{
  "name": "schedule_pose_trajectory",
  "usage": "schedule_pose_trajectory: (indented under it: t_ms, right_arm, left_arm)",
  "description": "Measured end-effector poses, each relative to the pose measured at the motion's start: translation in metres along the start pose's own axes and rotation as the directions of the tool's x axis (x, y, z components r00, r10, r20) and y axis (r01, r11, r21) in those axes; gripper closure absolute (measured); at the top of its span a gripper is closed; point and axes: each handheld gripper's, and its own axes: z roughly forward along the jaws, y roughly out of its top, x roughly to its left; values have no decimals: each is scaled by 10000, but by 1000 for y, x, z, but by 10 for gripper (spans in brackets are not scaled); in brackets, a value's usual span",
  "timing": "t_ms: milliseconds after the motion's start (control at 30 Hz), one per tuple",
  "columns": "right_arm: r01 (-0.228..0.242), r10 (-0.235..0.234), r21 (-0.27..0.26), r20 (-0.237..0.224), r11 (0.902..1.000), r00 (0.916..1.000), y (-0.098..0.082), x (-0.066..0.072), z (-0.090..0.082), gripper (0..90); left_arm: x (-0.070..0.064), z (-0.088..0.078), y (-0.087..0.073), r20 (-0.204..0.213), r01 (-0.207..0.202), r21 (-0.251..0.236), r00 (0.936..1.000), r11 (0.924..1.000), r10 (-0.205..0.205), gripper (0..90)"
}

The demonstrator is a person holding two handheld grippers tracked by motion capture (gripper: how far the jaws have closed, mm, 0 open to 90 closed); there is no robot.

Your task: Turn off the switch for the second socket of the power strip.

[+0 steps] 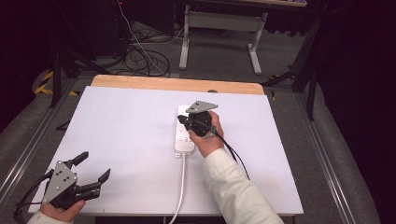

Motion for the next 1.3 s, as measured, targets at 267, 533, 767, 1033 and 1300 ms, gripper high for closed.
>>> schedule_pose_trajectory:
  t_ms: [267, 533, 767, 1033, 1300]
  right_arm:
    - [102, -102, -158, -48, 9998, 9999, 3, 0, -6, 817]
    - [6, -11, -396, -124, 9992, 9999, 5, 2, -19, 541]
    - [-210, 196, -563, -258, 9982, 9995, 6, 5, -40, 371]
    - [-164, 148, -633, -262, 9979, 9995, 2, 8, -67, 289]
    - [-284, 255, -688, -433, 9972, 9987, -10, 6, -93, 222]
  left_arm:
    - [0, 0, 0, 8, 26, 13, 10000, 10000, -26, 167]
    - [0, 0, 0, 15, 10, 4, 10000, 10000, -10, 167]
    - [0, 1, 1, 24, -37, 1, 10000, 10000, 37, 166]
    - [0, 1, 1, 30, -3, 13, 10000, 10000, 3, 166]
    - [0, 1, 1, 25, 8, 26, 10000, 10000, -8, 165]
